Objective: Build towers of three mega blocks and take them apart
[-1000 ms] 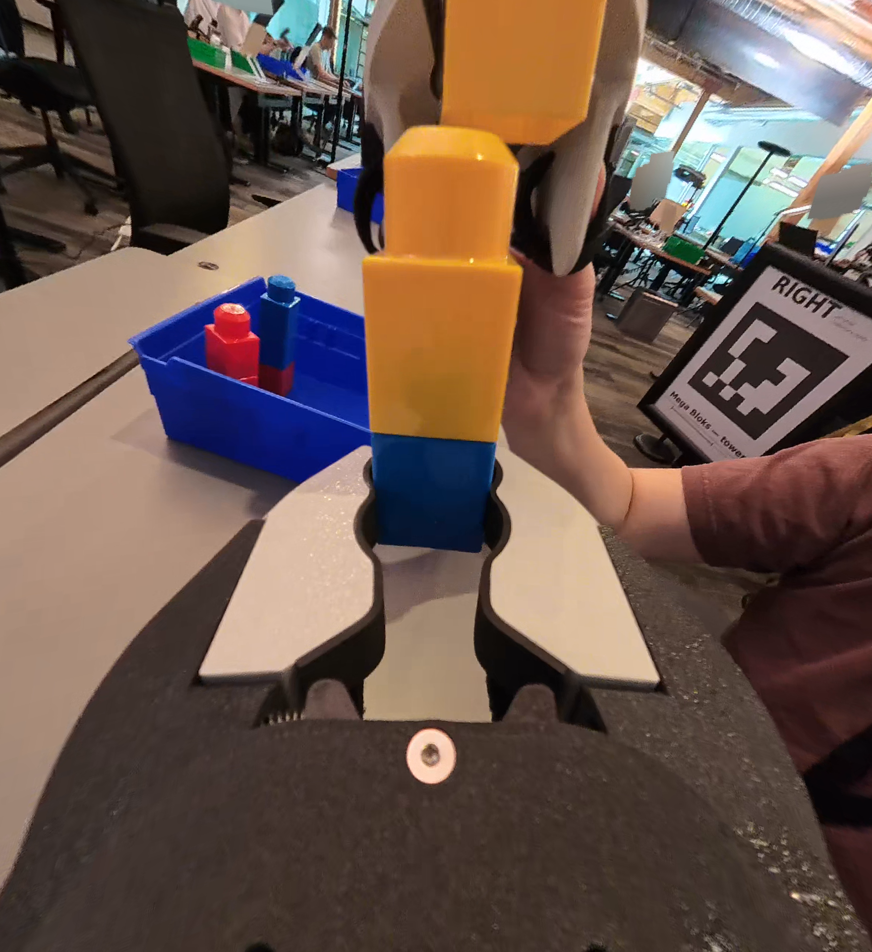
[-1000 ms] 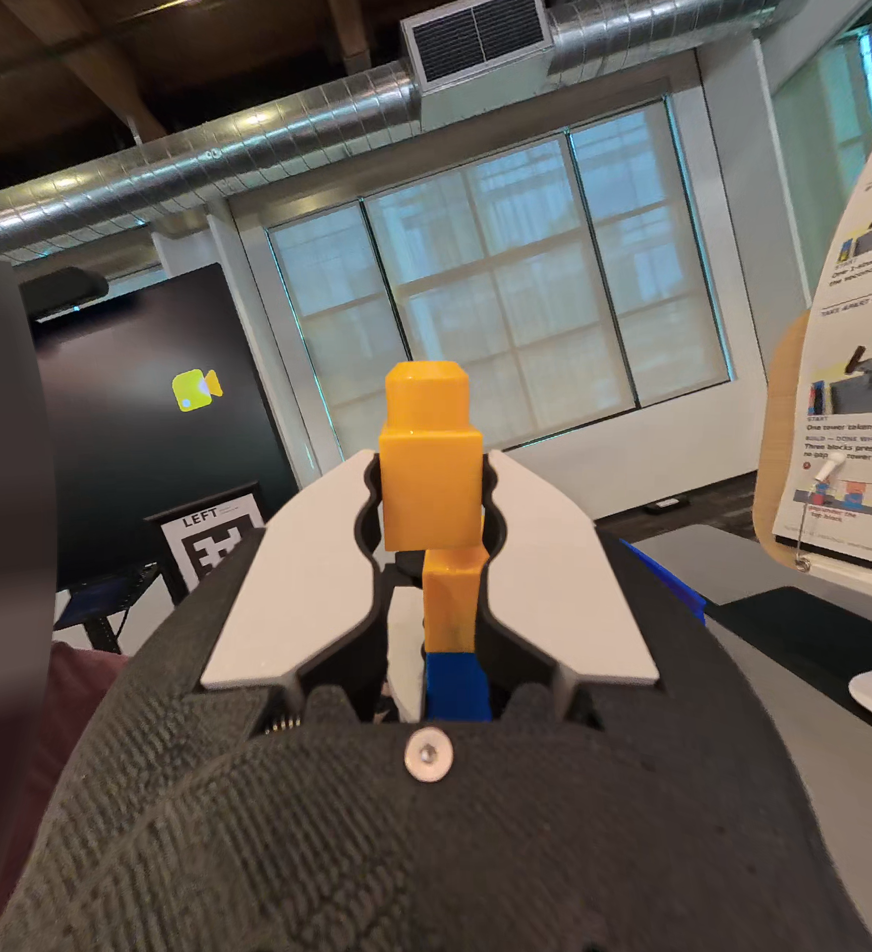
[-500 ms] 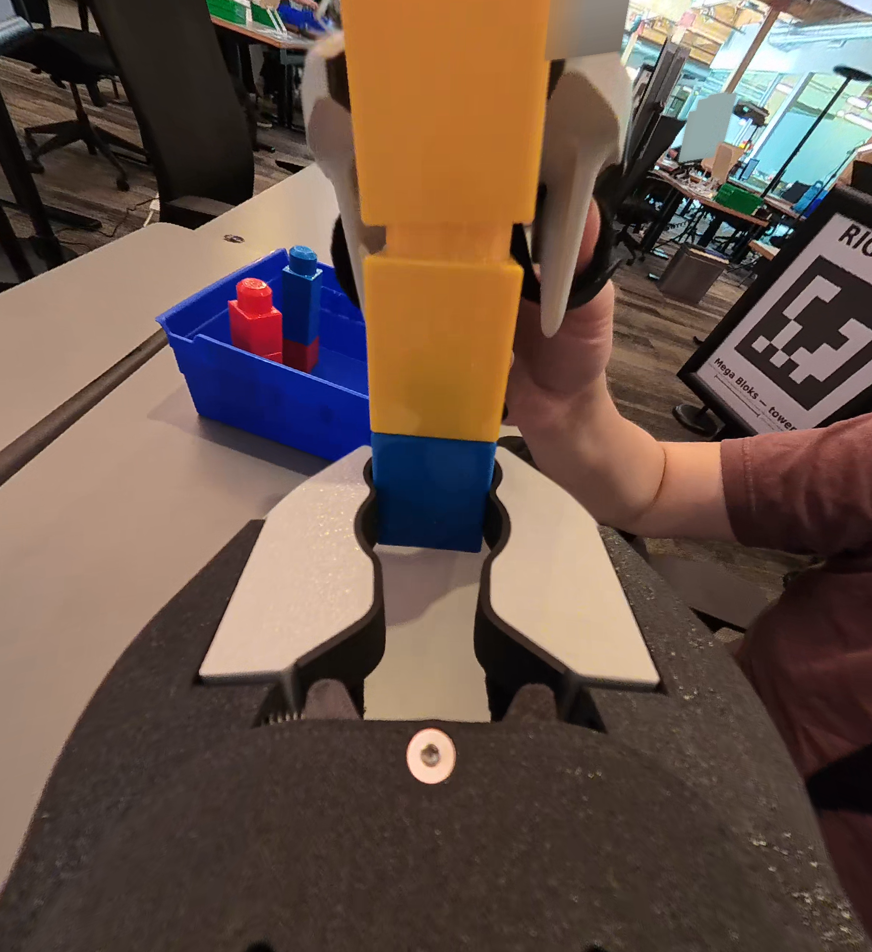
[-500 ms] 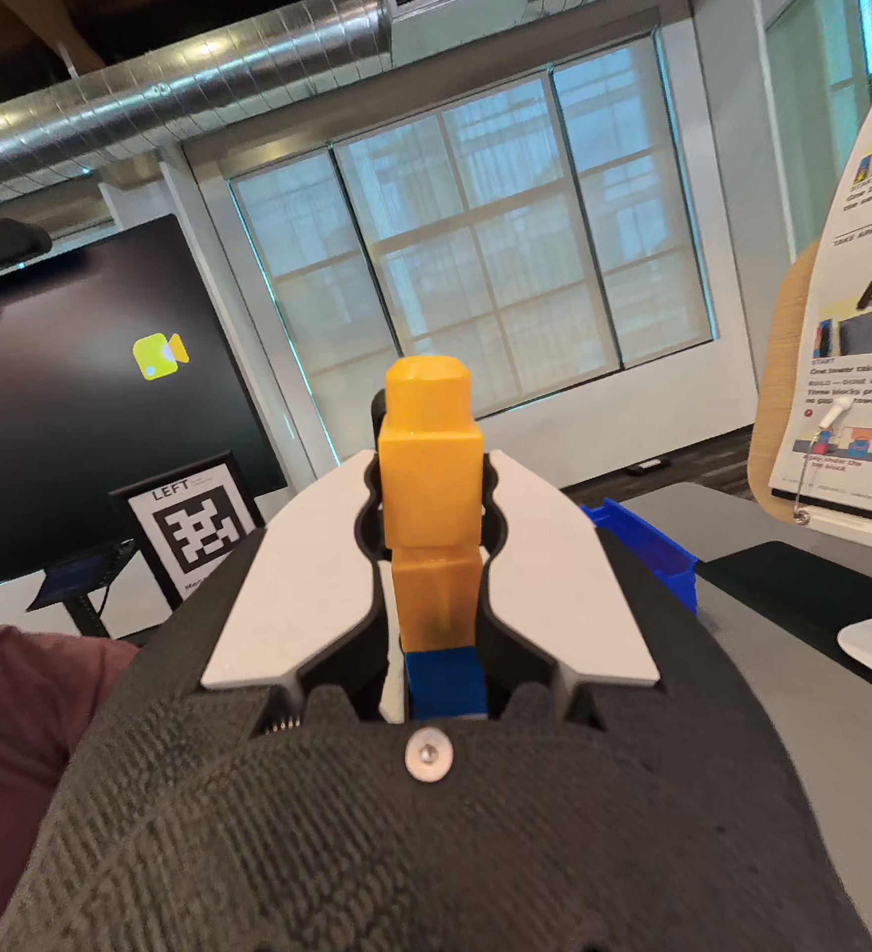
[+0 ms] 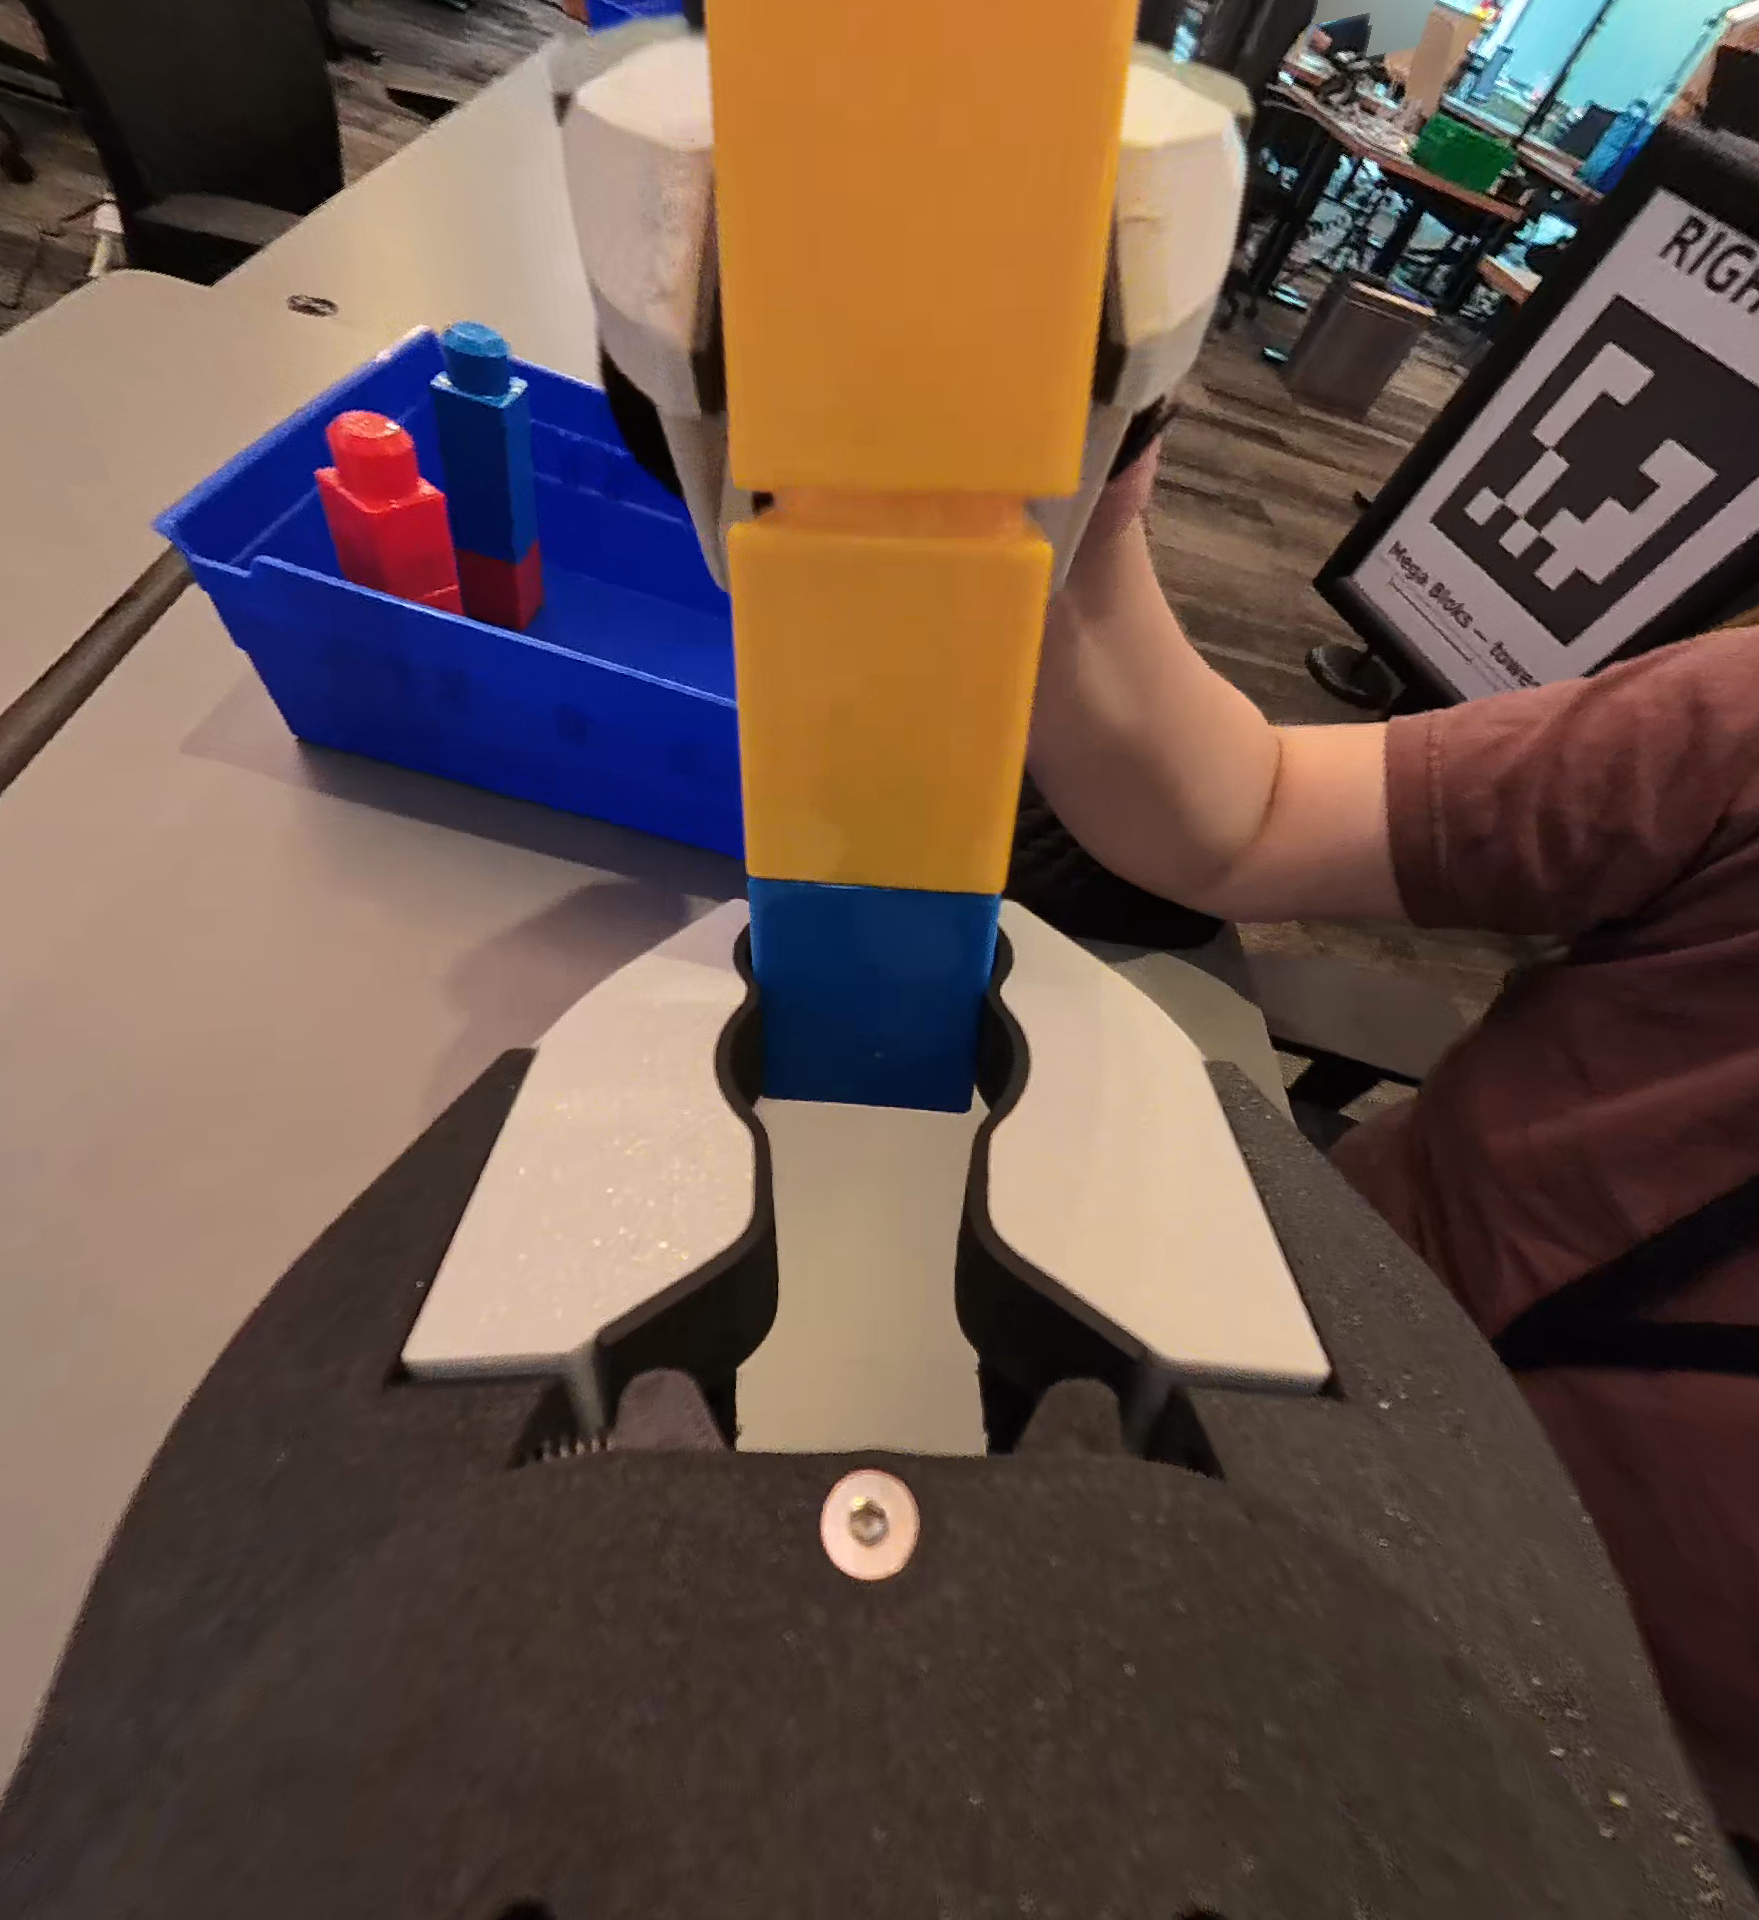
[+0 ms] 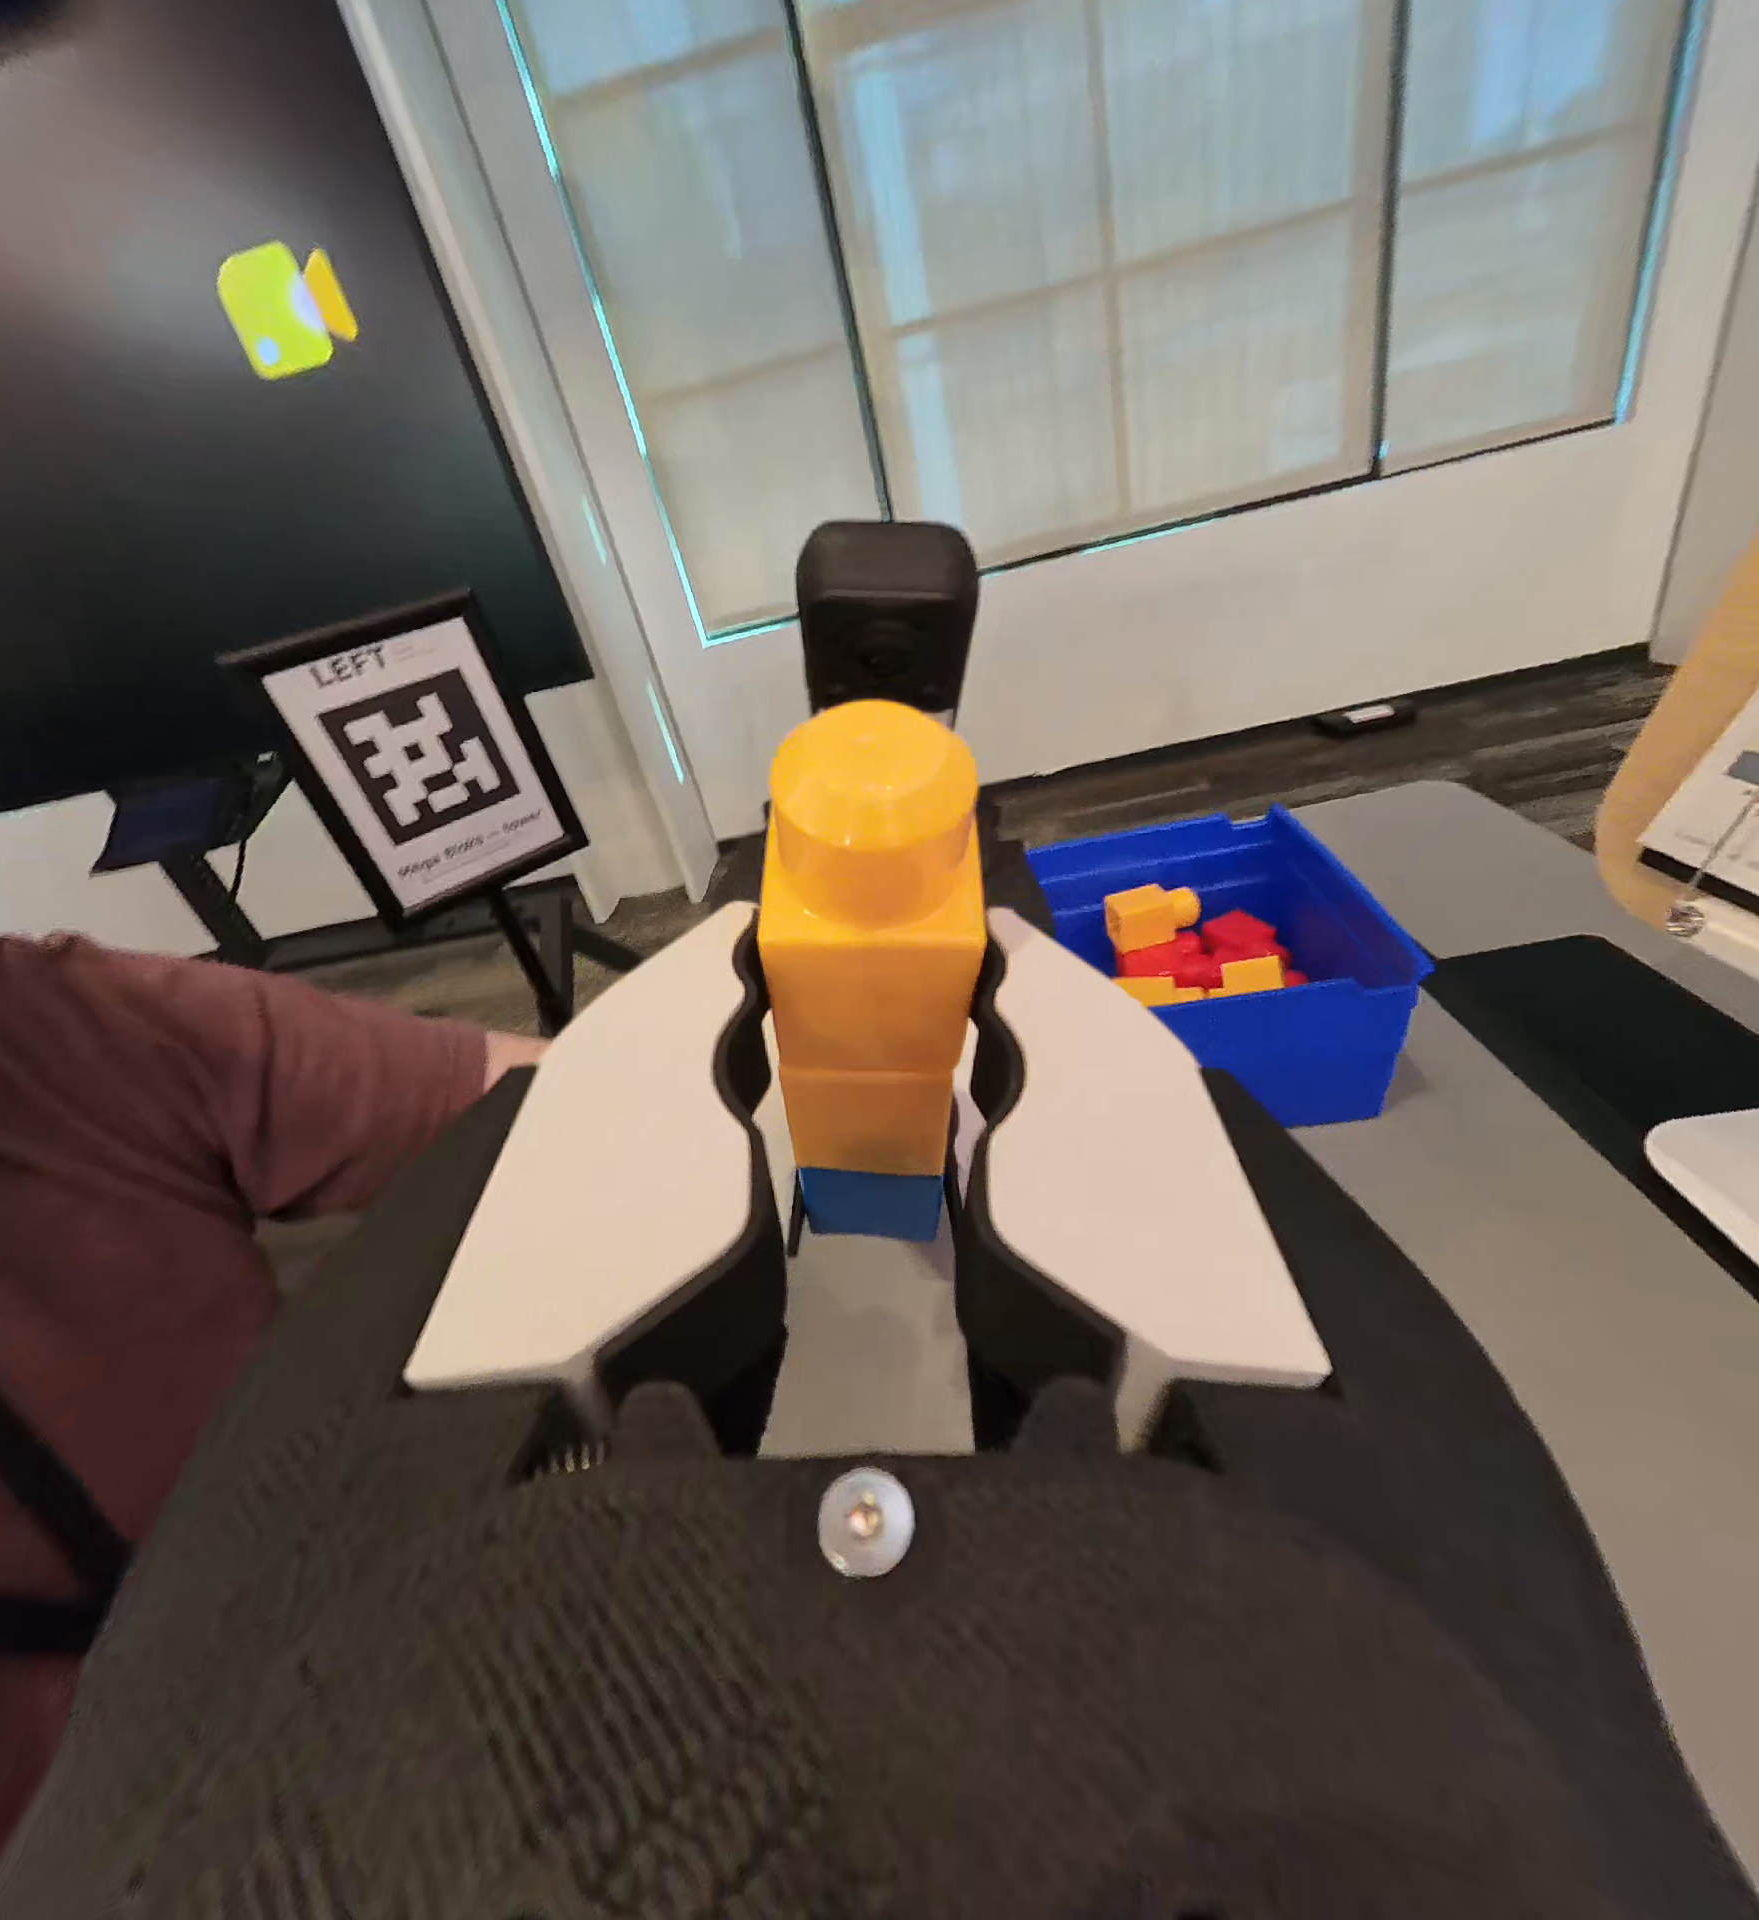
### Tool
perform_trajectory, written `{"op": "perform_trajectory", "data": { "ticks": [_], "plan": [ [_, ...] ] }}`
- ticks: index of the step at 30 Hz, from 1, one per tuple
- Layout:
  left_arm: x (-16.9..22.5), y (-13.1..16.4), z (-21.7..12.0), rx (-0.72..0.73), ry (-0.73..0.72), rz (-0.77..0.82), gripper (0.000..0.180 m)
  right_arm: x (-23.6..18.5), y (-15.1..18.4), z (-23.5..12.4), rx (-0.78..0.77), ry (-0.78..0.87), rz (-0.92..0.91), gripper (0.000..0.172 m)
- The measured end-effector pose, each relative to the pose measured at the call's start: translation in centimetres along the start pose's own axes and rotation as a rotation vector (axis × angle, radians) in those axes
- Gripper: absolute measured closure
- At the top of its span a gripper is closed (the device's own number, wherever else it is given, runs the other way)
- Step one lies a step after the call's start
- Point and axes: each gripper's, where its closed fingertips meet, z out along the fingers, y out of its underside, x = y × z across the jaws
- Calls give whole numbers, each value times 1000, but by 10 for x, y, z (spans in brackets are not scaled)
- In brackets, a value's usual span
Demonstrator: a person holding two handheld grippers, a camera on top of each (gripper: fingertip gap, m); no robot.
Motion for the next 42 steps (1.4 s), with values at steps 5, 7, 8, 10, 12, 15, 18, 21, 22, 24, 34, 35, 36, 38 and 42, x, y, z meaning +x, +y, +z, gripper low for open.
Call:
{"op": "perform_trajectory", "data": {
  "ticks": [5, 7, 8, 10, 12, 15, 18, 21, 22, 24, 34, 35, 36, 38, 42],
  "plan": [
    [1, -12, 3, 75, -8, -10, 143, 1, -16, 0, 115, 42, 15, 134],
    [-2, -10, 5, 62, -30, -28, 143, 6, -30, -2, 244, 80, 50, 109],
    [-3, -8, 6, 50, -43, -25, 143, 6, -34, -5, 283, 86, 58, 112],
    [-1, -11, 7, 74, -30, -32, 143, 8, -35, -8, 287, 114, 56, 129],
    [4, -12, 8, 76, 6, -56, 143, 5, -35, -8, 280, 101, 43, 134],
    [3, -4, 9, 12, -28, -28, 143, 1, -27, -7, 196, 62, 38, 134],
    [10, -2, 9, -24, 14, -68, 143, 0, -21, -11, 123, 40, 51, 135],
    [10, 4, 11, -67, 13, -59, 143, -1, -13, -12, 46, 29, 63, 134],
    [10, 6, 11, -72, 14, -58, 143, -2, -11, -12, 31, 31, 60, 134],
    [8, 7, 13, -85, -1, -54, 143, -1, -9, -13, 13, 36, 61, 134],
    [-2, 13, 15, -119, -56, -86, 143, 10, -5, -3, 42, 107, 64, 134],
    [-2, 14, 15, -122, -53, -88, 143, 10, -4, -3, 30, 114, 57, 134],
    [-2, 14, 15, -121, -51, -91, 143, 11, -4, -4, 28, 119, 57, 134],
    [-2, 15, 16, -127, -49, -98, 143, 11, -3, -3, 27, 119, 56, 134],
    [-1, 17, 16, -129, -28, -103, 143, 11, -1, -3, 21, 110, 60, 134]
  ]
}}
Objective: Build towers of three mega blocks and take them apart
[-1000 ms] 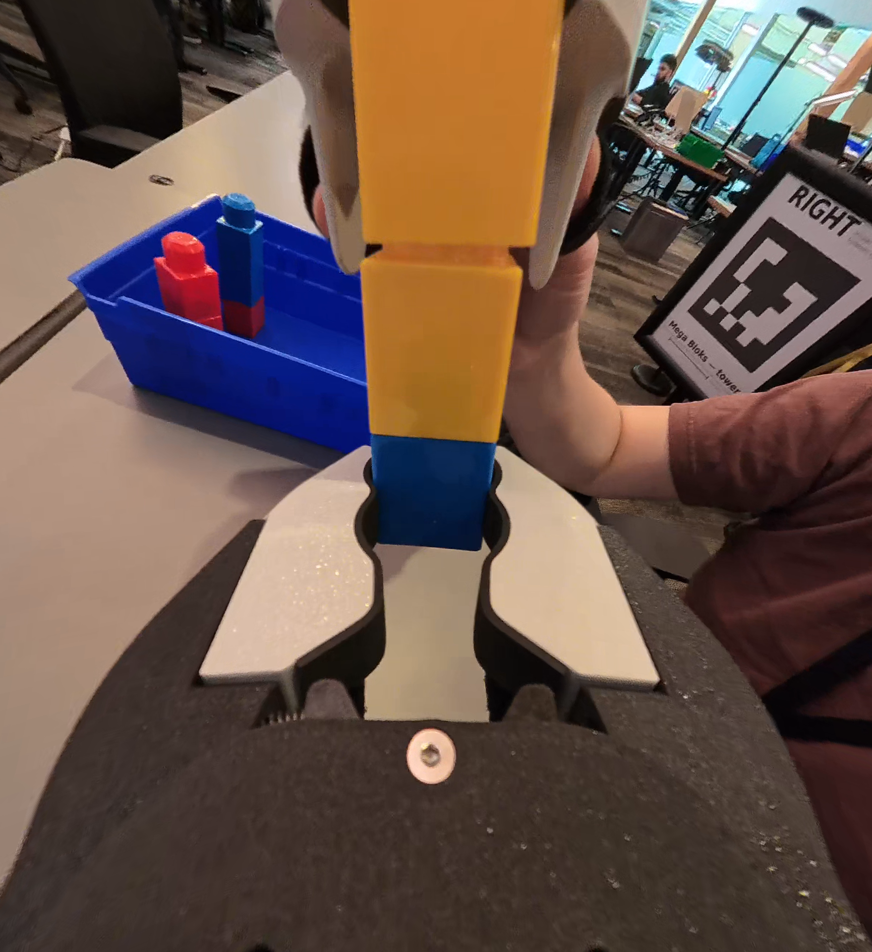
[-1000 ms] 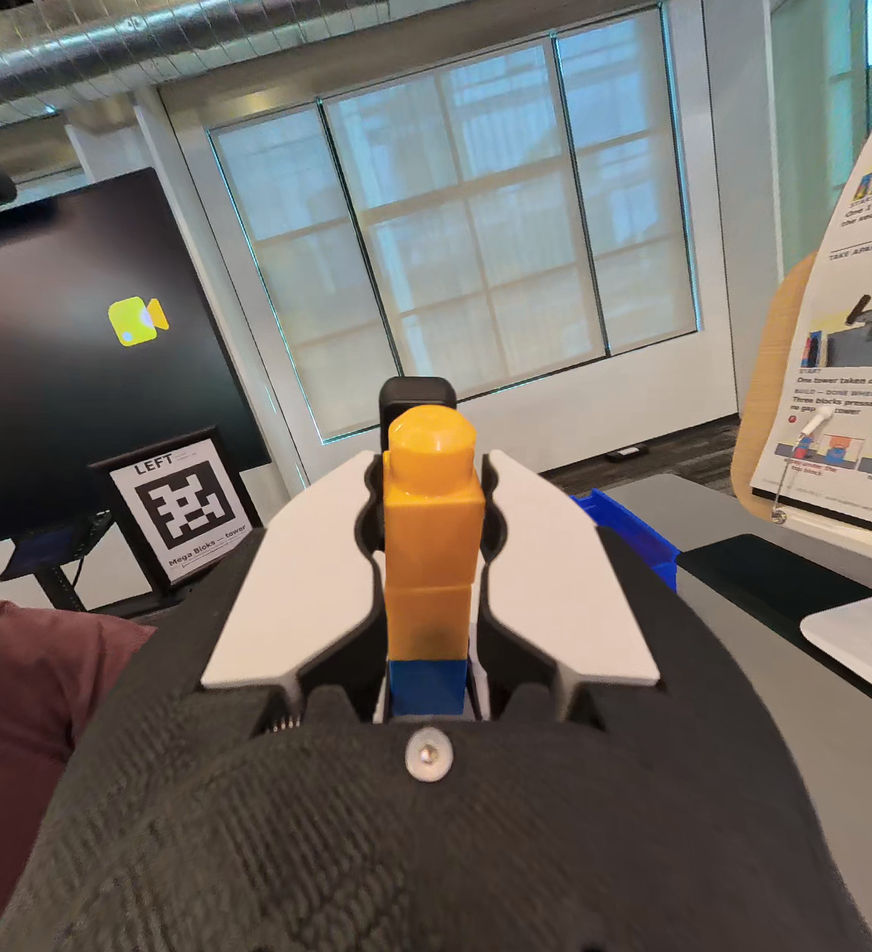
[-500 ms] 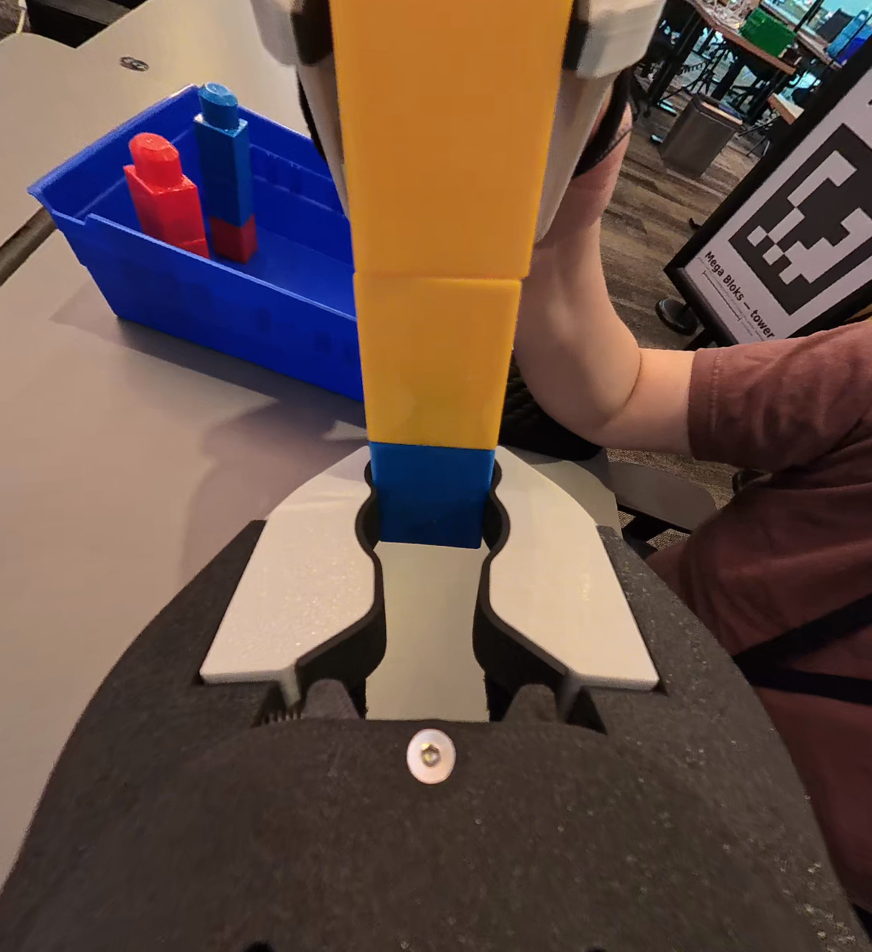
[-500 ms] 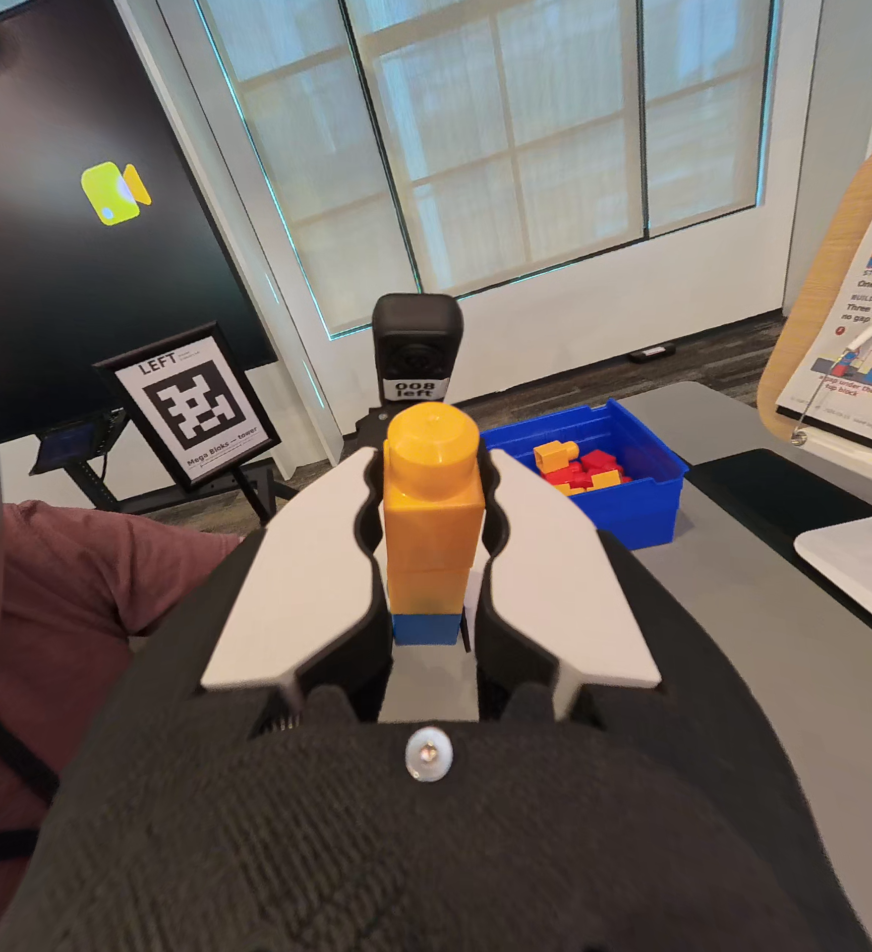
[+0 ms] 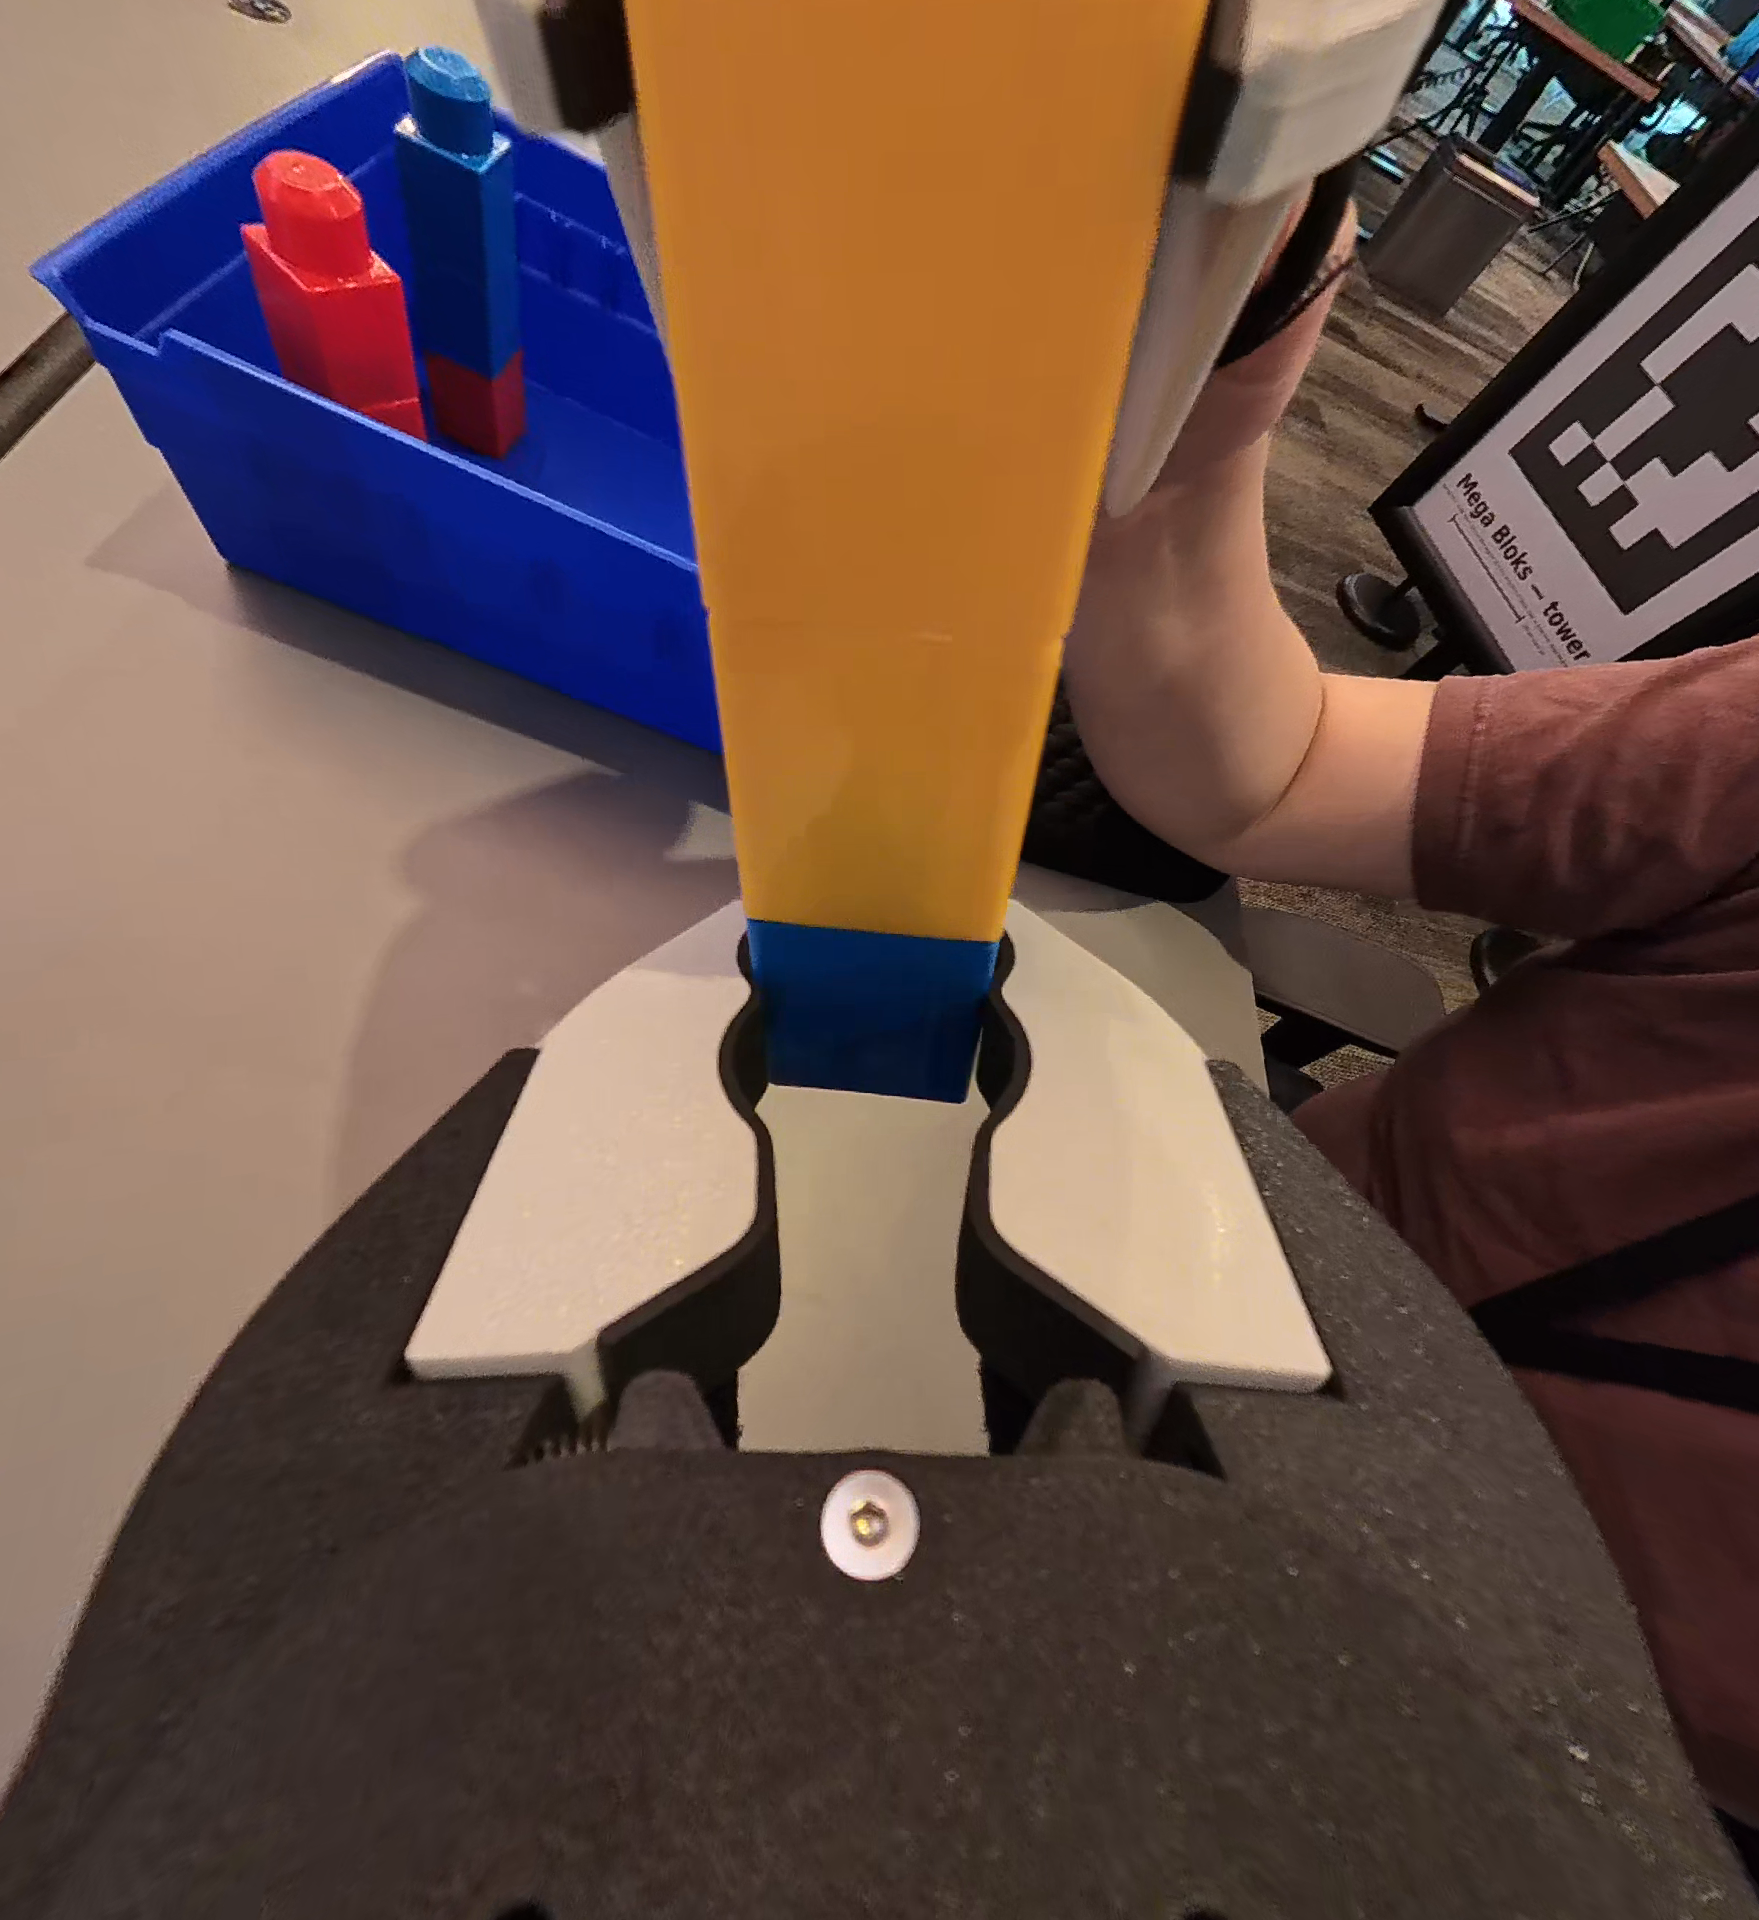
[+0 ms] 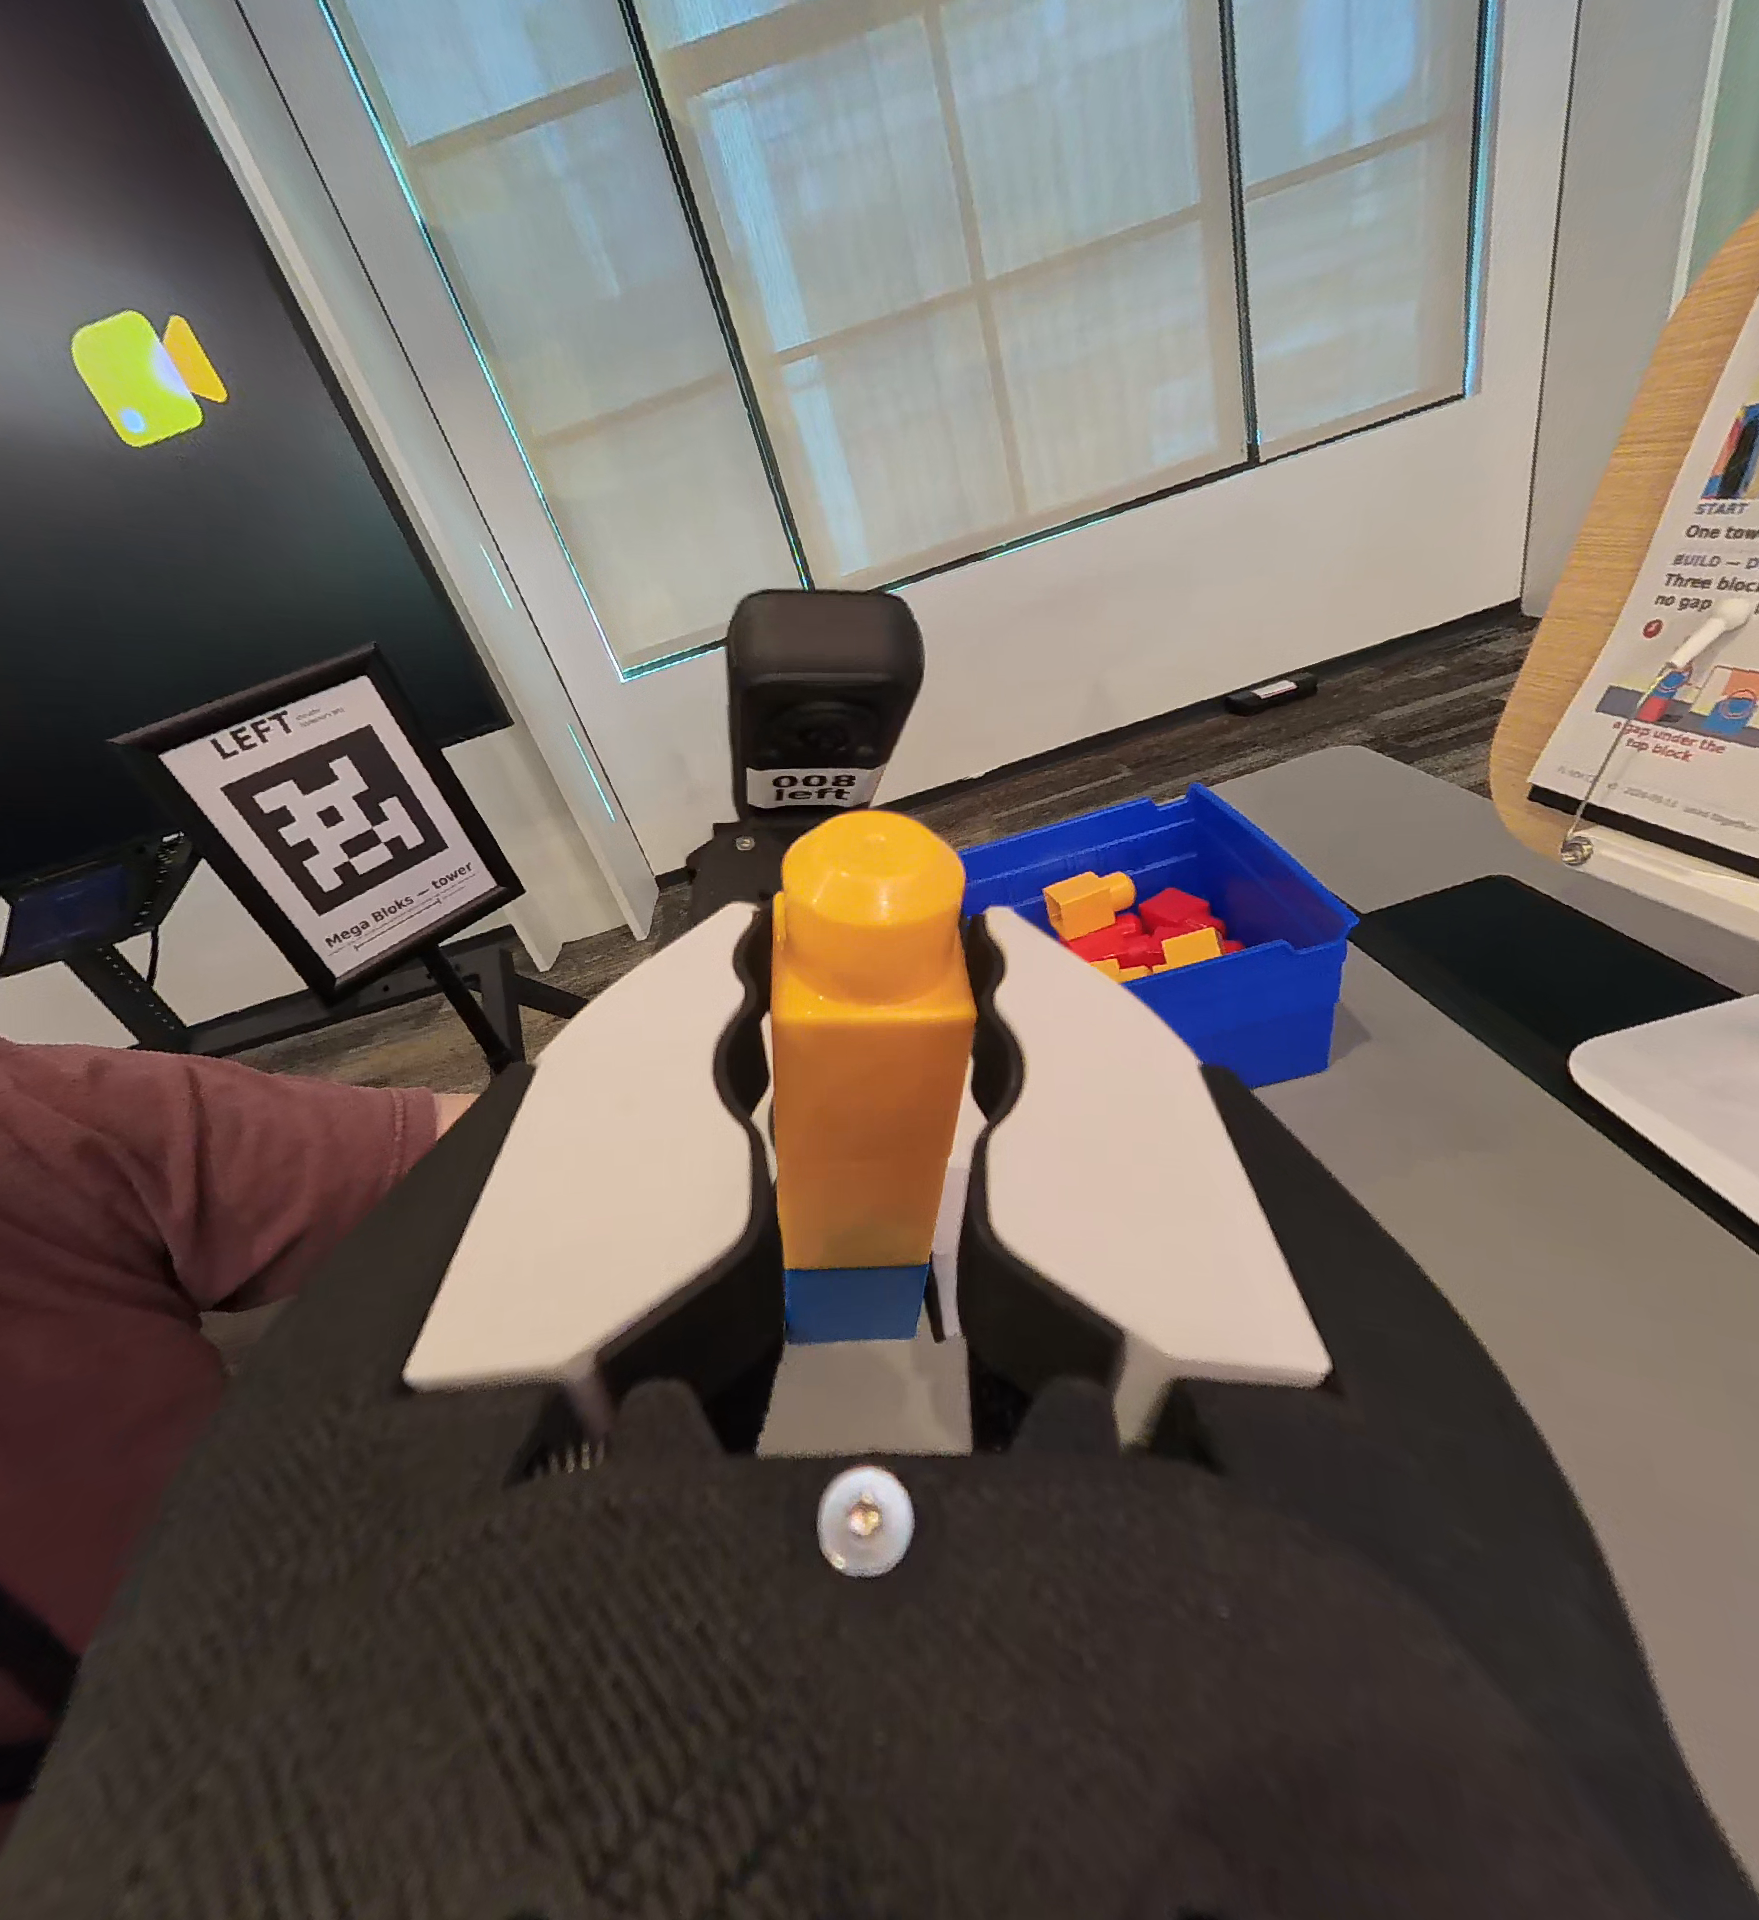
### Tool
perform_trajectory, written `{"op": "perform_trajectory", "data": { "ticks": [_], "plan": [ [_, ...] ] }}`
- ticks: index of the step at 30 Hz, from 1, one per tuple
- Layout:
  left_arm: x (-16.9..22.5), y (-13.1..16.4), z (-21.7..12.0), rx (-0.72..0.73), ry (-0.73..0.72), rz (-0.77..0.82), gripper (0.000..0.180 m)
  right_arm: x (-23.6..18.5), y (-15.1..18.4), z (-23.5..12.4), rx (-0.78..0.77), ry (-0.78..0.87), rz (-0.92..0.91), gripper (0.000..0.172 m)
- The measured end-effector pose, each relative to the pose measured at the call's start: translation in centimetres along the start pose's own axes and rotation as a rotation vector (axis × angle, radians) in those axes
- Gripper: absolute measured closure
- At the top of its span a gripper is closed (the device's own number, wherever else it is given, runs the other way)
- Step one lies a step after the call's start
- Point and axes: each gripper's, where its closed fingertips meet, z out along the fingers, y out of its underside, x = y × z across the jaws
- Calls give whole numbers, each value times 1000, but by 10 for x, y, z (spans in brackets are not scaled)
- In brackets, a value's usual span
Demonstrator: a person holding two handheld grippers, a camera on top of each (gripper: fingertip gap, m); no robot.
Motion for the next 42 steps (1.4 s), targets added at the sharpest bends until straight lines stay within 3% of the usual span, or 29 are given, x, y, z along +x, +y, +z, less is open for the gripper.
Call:
{"op": "perform_trajectory", "data": {
  "ticks": [11, 27, 28, 30, 32, 36, 37, 38, 39, 42],
  "plan": [
    [16, -4, -1, 27, 131, -45, 145, -4, -1, -3, 3, -38, 26, 135],
    [20, 0, 2, 19, 166, -39, 144, -8, 3, 1, -10, -78, 69, 135],
    [19, -4, 0, 47, 168, -48, 144, -7, 4, 0, -18, -79, 78, 132],
    [16, -13, -9, 119, 165, -64, 144, 0, 6, -1, -33, -37, 80, 101],
    [7, -14, -17, 135, 114, -62, 145, -3, 11, 0, -63, -58, 48, 110],
    [6, -13, -23, 132, 100, -42, 145, 2, 32, 9, -177, -14, 39, 110],
    [7, -12, -23, 118, 93, -34, 144, 3, 40, 11, -225, -12, 34, 116],
    [3, -8, -21, 91, 60, -31, 144, -4, 45, 12, -255, -66, 25, 136],
    [2, -5, -20, 76, 48, -23, 143, -5, 48, 12, -275, -71, 24, 137],
    [9, -17, -22, 147, 87, -37, 117, -1, 46, 5, -310, -15, -26, 137]
  ]
}}
